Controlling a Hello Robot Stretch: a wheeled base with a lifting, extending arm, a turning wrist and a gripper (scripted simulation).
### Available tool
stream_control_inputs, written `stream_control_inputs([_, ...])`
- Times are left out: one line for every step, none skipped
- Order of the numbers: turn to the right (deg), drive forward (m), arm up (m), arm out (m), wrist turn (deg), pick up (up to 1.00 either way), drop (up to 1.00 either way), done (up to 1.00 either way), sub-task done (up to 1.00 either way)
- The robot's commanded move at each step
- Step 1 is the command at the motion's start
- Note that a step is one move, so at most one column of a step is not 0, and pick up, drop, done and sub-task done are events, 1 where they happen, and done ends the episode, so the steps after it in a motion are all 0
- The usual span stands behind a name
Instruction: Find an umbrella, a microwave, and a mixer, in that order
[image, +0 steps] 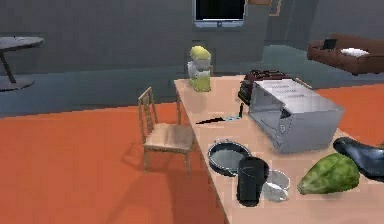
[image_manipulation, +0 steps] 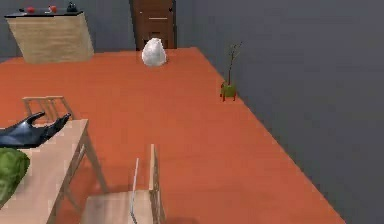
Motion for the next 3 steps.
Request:
stream_control_inputs([21.0, 0.0, 0.0, 0.0, 0.0, 0.0, 0.0, 0.0, 0.0])
stream_control_inputs([0.0, 0.0, 0.0, 0.0, 0.0, 0.0, 0.0, 0.0, 1.0])
stream_control_inputs([-45.0, 0.0, 0.0, 0.0, 0.0, 0.0, 0.0, 0.0, 0.0])
